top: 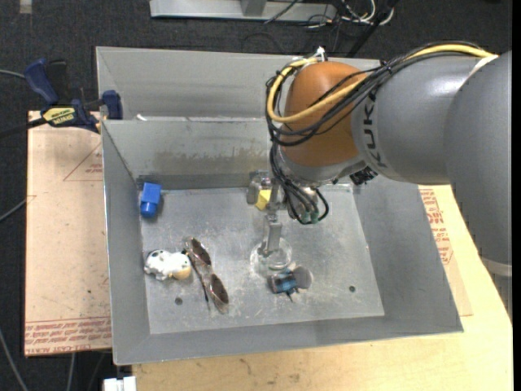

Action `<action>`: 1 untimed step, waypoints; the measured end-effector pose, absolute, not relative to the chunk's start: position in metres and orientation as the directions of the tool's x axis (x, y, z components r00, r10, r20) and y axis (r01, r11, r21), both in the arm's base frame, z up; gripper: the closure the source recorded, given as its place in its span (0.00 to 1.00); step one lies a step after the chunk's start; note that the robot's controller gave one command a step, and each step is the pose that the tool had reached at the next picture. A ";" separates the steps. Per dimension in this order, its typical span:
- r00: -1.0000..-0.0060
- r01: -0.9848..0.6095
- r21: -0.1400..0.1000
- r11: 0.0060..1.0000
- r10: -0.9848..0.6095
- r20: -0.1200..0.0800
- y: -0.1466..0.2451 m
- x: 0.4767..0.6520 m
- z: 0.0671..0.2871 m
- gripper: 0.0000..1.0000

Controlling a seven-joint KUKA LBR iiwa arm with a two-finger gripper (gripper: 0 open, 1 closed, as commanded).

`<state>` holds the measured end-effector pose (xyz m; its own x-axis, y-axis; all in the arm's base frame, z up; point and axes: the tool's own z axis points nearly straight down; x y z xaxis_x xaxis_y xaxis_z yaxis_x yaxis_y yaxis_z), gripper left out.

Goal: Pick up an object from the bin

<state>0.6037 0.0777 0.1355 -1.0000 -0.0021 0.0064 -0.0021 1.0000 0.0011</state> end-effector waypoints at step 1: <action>-1.000 -0.001 0.002 1.000 -0.001 -0.001 0.077 0.605 0.141 0.00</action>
Offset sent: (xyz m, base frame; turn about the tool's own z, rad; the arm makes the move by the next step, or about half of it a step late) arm -0.0345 -0.0609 -0.0655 -0.4296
